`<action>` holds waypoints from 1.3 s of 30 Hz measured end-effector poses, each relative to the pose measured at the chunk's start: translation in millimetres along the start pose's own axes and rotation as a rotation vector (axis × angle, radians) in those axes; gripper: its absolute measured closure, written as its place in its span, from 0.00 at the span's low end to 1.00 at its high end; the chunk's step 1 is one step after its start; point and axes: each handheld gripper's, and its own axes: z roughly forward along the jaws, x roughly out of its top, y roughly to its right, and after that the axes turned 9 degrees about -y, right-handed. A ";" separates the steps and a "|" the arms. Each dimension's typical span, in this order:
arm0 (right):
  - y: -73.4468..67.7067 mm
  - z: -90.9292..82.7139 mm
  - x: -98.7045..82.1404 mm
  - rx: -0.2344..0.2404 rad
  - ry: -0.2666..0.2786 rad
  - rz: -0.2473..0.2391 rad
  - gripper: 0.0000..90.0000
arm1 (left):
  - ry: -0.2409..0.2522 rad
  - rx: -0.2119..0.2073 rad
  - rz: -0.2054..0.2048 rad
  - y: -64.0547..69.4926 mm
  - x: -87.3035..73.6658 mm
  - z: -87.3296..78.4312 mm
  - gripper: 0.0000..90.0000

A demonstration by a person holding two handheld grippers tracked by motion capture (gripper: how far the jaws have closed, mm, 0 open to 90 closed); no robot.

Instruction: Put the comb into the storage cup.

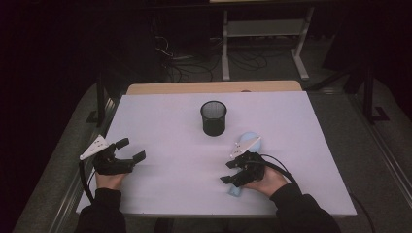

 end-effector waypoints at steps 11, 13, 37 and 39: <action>0.4 6.5 -1.0 -0.007 -0.035 0.025 0.81 | -0.002 -0.001 0.001 -0.1 -0.1 0.3 0.00; 0.6 6.8 -1.2 -0.005 -0.038 0.025 0.84 | -0.002 -0.001 0.001 0.0 -0.1 0.4 0.00; 2.0 10.4 -8.2 0.009 -0.101 0.023 0.99 | 0.000 -0.002 0.001 0.0 0.0 0.3 0.00; 1.1 10.7 -8.3 0.012 -0.111 0.024 0.99 | 0.001 -0.002 0.001 0.0 0.0 0.2 0.00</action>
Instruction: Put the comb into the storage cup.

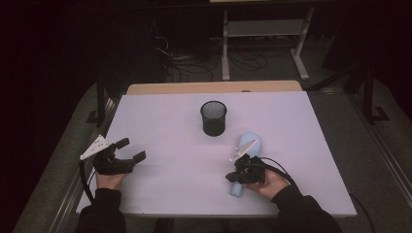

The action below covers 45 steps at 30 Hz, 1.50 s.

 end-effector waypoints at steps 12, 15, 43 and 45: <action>-1.4 -2.9 -8.1 0.004 -0.024 -0.010 0.99 | -0.005 -0.001 0.003 -0.2 0.0 0.6 0.00; -1.0 -3.9 -10.3 0.002 -0.029 -0.014 0.99 | -0.005 0.000 0.003 -0.3 0.0 0.5 0.00; 6.1 -16.2 -36.4 -0.040 -0.070 0.006 0.99 | -0.006 -0.003 0.004 -0.3 -0.1 0.8 0.00; 7.7 -17.7 -38.8 -0.043 -0.069 0.013 0.99 | -0.006 -0.002 0.005 -0.2 0.0 0.7 0.00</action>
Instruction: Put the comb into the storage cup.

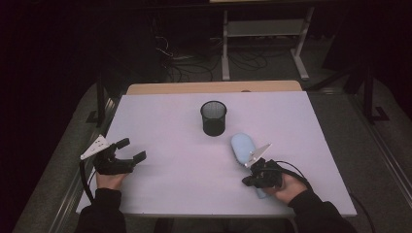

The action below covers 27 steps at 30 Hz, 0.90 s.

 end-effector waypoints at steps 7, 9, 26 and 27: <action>6.8 -4.9 -10.0 -0.008 0.008 0.031 0.99 | -0.001 -0.001 0.000 -0.1 0.0 0.0 0.00; 9.4 -6.2 -12.9 -0.010 0.013 0.040 0.99 | -0.001 -0.002 -0.001 0.0 0.0 0.2 0.00; 22.1 -16.4 -27.8 -0.012 0.036 0.098 0.99 | 0.000 -0.003 -0.001 0.3 0.0 0.4 0.00; 22.9 -17.0 -28.5 -0.012 0.036 0.100 0.99 | 0.001 -0.003 -0.001 0.4 0.0 0.4 0.00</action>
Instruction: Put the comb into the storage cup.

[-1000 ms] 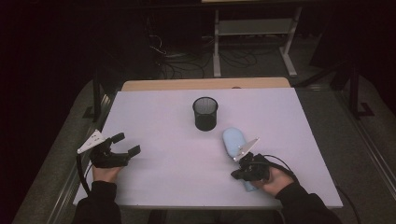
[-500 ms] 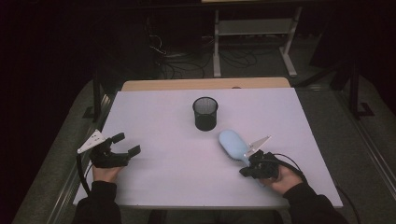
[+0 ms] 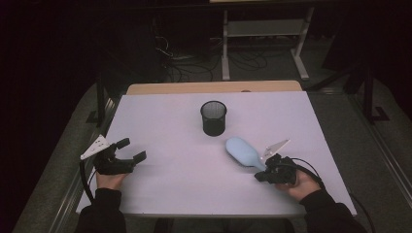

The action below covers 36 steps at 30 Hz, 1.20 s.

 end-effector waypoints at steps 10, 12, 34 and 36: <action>10.3 -5.4 -8.7 -0.013 0.009 0.033 0.99 | -0.003 -0.001 0.000 0.0 -0.1 0.5 0.00; 13.4 -7.3 -11.7 -0.018 0.011 0.042 0.99 | -0.003 0.000 0.000 -0.1 -0.1 0.3 0.00; 21.3 -29.7 -23.8 -0.056 0.046 0.065 0.99 | -0.003 -0.003 -0.005 -0.1 -0.6 0.4 0.00; 20.8 -32.2 -23.1 -0.061 0.052 0.066 0.99 | -0.003 -0.003 -0.004 0.1 -0.5 0.5 0.00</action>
